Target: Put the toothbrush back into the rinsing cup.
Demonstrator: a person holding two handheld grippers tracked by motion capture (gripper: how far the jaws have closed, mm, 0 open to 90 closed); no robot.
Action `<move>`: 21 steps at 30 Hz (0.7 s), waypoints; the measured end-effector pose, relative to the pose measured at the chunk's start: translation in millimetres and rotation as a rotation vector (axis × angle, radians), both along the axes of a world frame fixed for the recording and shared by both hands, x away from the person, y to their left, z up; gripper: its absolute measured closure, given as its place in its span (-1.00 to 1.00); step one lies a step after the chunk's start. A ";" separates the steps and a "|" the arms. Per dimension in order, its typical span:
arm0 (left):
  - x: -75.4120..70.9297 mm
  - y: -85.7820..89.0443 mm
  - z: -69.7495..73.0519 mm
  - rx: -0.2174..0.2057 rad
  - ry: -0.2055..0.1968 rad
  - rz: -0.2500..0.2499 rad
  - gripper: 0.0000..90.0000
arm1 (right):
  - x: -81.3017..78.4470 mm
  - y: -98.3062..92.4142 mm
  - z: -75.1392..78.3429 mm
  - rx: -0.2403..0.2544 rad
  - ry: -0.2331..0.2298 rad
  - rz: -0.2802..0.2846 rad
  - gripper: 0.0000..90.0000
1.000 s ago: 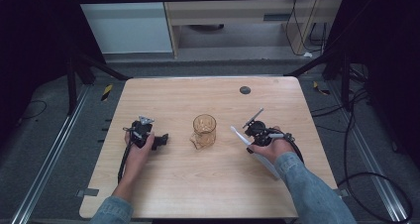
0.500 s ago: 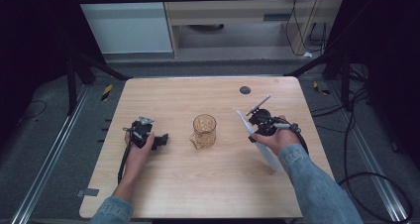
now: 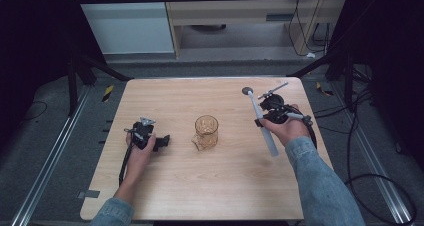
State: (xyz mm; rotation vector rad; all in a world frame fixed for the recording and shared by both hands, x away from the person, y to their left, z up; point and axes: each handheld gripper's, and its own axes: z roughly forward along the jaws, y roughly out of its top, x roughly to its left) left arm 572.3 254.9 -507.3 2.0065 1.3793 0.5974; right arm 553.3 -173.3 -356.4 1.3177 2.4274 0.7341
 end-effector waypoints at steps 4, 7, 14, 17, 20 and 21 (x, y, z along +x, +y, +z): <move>0.0 0.0 0.0 0.000 0.000 0.000 -1.00 | 4.5 -1.7 5.2 0.032 -0.042 -0.035 0.51; 0.4 0.0 -0.1 -0.002 -0.001 0.000 -1.00 | 7.2 0.1 6.1 0.053 -0.070 -0.053 0.51; 0.7 -0.2 -0.2 -0.002 -0.001 0.001 -1.00 | 6.7 13.2 7.5 0.070 -0.153 -0.068 0.51; 0.8 -0.3 -0.1 -0.002 -0.001 0.002 -1.00 | 2.6 18.7 6.5 0.055 -0.194 -0.082 0.51; 1.8 -0.7 0.0 0.000 0.000 0.008 -1.00 | -4.2 22.0 5.4 0.076 -0.234 -0.106 0.51; 2.4 -1.0 0.0 0.000 0.000 0.009 -1.00 | -6.0 22.6 5.3 0.089 -0.243 -0.112 0.51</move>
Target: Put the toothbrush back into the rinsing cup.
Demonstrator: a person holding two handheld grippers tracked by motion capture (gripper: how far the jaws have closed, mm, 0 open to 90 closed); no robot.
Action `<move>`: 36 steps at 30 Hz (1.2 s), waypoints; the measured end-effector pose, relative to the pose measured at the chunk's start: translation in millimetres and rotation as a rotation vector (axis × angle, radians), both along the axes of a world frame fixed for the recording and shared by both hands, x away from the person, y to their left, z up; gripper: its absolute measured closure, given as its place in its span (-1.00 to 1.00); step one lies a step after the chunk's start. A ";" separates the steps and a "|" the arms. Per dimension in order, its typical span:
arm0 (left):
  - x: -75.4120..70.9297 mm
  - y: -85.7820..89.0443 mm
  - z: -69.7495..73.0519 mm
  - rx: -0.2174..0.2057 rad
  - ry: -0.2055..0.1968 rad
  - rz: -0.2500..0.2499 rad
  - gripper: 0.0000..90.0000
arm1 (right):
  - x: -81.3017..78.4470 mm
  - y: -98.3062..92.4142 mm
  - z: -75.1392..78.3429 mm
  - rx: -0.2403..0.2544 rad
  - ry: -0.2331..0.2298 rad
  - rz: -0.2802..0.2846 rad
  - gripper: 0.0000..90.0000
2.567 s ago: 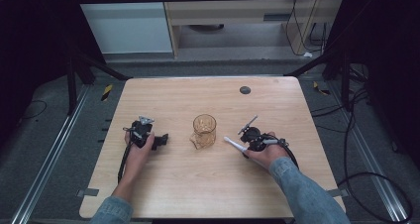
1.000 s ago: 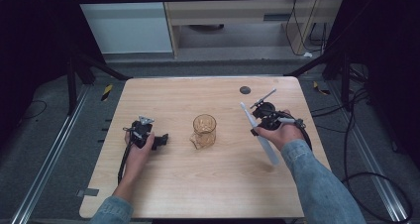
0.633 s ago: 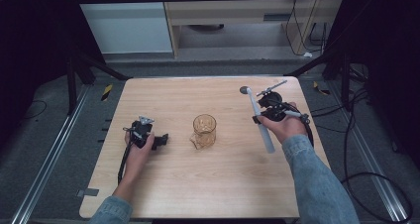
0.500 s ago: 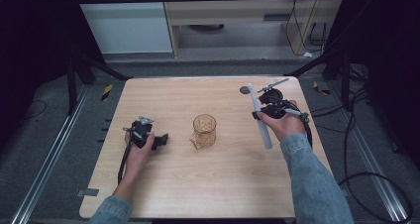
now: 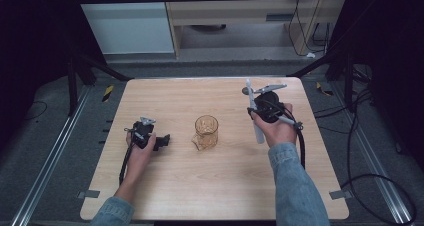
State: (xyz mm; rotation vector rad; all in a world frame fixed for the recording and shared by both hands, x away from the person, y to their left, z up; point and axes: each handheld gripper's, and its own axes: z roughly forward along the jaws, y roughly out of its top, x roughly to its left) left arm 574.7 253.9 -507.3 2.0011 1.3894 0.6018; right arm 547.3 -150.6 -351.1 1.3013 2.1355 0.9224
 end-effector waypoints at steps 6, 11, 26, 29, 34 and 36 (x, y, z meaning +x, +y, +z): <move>1.5 -0.4 -0.1 -0.003 -0.001 0.001 -1.00 | 0.5 3.0 1.0 0.039 -0.033 -0.033 0.50; 1.6 -0.3 -0.1 -0.001 -0.001 -0.001 -1.00 | 2.5 8.2 4.3 0.049 -0.063 -0.056 0.51; 2.1 -0.3 0.0 -0.001 -0.001 -0.001 -1.00 | 8.9 30.5 3.1 -0.014 -0.111 -0.094 0.50; 2.1 -0.3 0.0 -0.001 -0.001 -0.001 -1.00 | 9.2 33.9 1.5 -0.026 -0.113 -0.101 0.50; 2.3 -0.4 0.0 -0.001 -0.001 -0.001 -1.00 | 8.6 36.8 3.5 -0.013 -0.118 -0.103 0.50; 2.3 -0.4 0.0 -0.001 -0.001 -0.001 -1.00 | 8.1 37.4 6.2 -0.003 -0.126 -0.103 0.50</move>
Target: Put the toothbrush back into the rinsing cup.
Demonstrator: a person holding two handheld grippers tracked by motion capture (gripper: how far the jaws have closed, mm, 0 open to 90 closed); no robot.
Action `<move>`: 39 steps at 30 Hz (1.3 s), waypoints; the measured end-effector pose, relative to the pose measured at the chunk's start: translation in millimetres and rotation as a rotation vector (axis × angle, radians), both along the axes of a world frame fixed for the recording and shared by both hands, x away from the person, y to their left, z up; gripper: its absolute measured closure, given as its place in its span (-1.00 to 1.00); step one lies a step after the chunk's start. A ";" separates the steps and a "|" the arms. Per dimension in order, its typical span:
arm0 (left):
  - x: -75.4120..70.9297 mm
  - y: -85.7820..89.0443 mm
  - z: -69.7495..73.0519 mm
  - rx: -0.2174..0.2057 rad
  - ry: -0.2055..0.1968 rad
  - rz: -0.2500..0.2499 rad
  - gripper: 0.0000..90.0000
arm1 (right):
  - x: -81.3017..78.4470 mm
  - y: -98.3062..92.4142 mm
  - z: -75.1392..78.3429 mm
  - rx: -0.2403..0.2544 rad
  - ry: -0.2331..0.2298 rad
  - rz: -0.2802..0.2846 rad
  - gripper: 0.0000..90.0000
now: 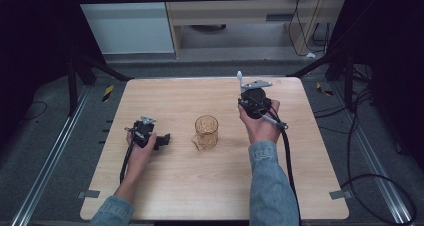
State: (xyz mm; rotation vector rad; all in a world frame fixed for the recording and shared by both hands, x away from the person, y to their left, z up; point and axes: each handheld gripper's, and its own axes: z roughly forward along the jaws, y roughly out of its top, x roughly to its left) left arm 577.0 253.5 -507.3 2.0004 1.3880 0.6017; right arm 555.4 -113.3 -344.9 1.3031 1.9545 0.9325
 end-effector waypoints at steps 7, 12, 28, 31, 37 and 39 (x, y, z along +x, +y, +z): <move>0.7 -0.4 0.0 0.000 -0.001 0.002 -1.00 | -0.4 4.3 4.4 0.005 -0.008 0.009 0.50; 0.9 -0.7 -0.1 -0.002 -0.002 0.005 -1.00 | 2.4 9.5 10.7 0.002 -0.020 0.016 0.50; 1.0 -0.9 -0.1 -0.002 -0.002 0.006 -1.00 | 10.6 42.7 40.3 -0.038 -0.070 0.088 0.50; 1.1 -1.0 -0.1 -0.002 -0.003 0.006 -1.00 | 10.4 45.1 44.9 -0.032 -0.083 0.095 0.50; 1.1 -1.4 -0.1 -0.003 -0.004 0.008 -1.00 | 10.6 48.6 51.6 -0.016 -0.100 0.105 0.50; 1.1 -1.3 -0.1 -0.002 -0.004 0.007 -1.00 | 10.6 50.1 52.3 -0.015 -0.103 0.110 0.50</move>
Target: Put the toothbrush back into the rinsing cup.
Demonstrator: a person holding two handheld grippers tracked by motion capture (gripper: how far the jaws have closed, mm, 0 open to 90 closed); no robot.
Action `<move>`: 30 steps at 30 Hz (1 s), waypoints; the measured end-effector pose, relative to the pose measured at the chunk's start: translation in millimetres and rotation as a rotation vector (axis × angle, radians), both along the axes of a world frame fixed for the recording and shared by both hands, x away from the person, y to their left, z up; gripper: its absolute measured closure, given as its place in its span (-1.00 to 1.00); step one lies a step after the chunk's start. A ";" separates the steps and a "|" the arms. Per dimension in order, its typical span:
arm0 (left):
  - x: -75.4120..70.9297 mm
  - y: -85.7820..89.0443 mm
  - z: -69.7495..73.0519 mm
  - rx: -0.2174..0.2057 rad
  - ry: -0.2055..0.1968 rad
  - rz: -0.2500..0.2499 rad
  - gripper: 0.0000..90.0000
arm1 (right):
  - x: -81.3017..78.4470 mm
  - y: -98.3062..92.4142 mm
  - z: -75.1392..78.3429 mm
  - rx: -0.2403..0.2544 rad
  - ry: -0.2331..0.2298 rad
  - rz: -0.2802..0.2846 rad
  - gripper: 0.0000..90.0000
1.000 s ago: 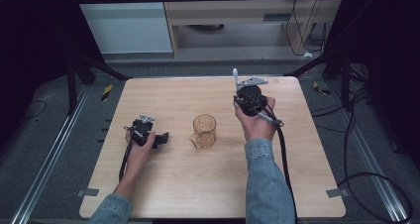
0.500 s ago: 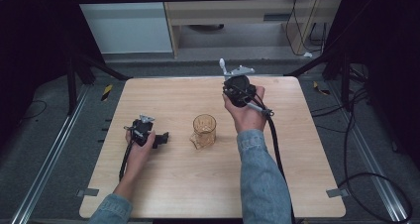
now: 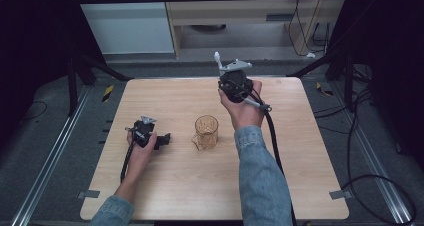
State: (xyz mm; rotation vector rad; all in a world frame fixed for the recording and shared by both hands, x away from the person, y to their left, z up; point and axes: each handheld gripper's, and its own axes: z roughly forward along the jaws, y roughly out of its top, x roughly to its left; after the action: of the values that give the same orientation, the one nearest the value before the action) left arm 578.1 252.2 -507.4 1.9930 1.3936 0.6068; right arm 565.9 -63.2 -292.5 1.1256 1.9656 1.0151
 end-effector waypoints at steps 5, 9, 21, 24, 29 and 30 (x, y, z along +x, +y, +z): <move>0.1 0.0 0.1 0.001 0.001 -0.001 -1.00 | -0.3 1.9 0.1 0.010 -0.002 0.006 0.50; 0.1 0.0 0.0 0.001 0.001 -0.001 -1.00 | -2.5 3.9 1.0 0.017 -0.013 0.012 0.50; 0.0 -0.3 -0.1 0.000 -0.002 0.001 -1.00 | -5.4 18.2 -2.0 0.040 -0.026 0.035 0.50; 0.0 -0.3 0.0 0.000 -0.001 0.001 -1.00 | -5.9 20.3 -2.7 0.043 -0.025 0.043 0.50; 0.0 -0.3 0.0 0.000 -0.001 0.001 -1.00 | -7.4 24.9 -5.3 0.044 -0.023 0.055 0.50; 0.0 -0.3 -0.1 0.000 -0.001 0.002 -1.00 | -7.5 25.9 -5.9 0.044 -0.022 0.057 0.50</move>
State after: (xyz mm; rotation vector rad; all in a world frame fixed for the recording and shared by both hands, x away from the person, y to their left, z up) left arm 578.1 251.9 -507.5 1.9909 1.3947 0.6085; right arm 558.4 -37.4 -298.4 1.0836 1.9767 1.1006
